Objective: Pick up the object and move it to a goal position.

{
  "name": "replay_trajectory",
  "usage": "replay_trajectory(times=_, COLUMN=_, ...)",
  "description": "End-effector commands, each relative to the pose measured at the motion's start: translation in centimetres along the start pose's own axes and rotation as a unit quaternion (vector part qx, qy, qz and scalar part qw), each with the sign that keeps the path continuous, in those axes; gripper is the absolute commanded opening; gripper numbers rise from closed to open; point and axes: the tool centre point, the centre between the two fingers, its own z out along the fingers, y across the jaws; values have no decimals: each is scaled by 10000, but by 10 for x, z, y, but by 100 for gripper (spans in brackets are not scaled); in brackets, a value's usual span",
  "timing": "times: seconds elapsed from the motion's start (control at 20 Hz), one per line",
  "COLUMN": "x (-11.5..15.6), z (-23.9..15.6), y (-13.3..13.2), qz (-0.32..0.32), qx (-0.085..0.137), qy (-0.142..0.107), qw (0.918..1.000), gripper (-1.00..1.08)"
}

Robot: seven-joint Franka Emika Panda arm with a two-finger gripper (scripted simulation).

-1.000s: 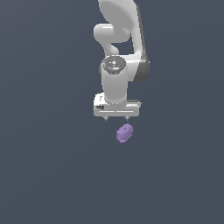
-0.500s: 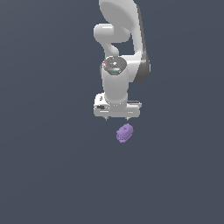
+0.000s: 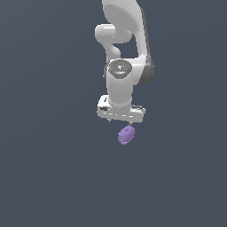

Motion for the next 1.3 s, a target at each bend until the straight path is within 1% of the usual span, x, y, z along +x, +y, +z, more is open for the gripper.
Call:
replay_trajectory(times=0.0, x=1, z=2, y=-3, qz=247, qx=-15, qy=13, qw=9997, gripper=100)
replay_trajectory(times=0.2, x=4, z=6, y=-9, qz=702, qx=-41, qy=41, qw=9975, gripper=100)
replay_trajectory(times=0.45, x=6, z=11, y=-17, qz=1271, qx=-73, qy=81, qw=9918, gripper=100)
replay_trajectory(times=0.65, x=8, z=15, y=-23, qz=1723, qx=-96, qy=119, qw=9849, gripper=100)
replay_trajectory(times=0.9, x=11, z=20, y=-30, qz=2244, qx=-119, qy=168, qw=9743, gripper=100)
replay_trajectory(times=1.25, x=13, z=24, y=-37, qz=2734, qx=-138, qy=220, qw=9615, gripper=100)
